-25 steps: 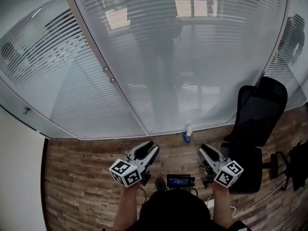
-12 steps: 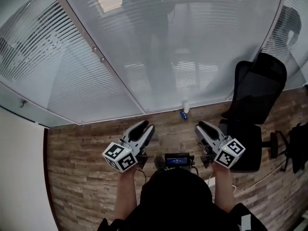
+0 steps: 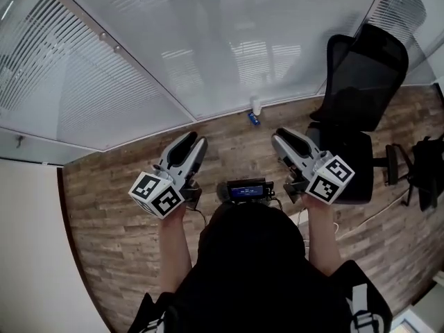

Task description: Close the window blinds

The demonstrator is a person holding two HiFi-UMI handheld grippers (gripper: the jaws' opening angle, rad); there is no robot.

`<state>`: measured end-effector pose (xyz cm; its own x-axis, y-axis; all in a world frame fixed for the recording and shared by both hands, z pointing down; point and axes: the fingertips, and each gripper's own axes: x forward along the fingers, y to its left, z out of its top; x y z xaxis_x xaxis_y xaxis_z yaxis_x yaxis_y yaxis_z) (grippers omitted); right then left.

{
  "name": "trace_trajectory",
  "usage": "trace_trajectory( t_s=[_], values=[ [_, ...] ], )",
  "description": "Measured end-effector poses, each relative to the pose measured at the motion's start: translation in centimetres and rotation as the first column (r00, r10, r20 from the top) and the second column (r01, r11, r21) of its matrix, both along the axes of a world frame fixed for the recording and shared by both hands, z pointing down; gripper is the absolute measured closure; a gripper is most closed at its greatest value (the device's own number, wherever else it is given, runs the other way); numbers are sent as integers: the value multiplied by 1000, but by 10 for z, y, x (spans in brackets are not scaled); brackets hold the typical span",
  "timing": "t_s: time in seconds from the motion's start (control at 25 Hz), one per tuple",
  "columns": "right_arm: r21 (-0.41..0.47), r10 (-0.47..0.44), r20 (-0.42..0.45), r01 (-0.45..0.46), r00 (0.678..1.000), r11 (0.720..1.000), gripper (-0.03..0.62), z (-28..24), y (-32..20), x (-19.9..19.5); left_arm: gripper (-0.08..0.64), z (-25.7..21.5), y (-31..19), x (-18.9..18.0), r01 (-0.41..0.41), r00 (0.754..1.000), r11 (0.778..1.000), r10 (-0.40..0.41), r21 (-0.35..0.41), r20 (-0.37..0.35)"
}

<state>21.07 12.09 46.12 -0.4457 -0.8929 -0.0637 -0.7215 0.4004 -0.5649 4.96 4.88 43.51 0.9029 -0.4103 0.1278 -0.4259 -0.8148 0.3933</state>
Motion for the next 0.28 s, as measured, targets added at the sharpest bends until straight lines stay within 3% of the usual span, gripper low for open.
trace_trajectory(
  t_s=[0.28],
  values=[
    [-3,-8,1,8,1000,1000,495,-1,1,0,425,1,4,6,-14,1000,1000,14,-9,-1]
  ],
)
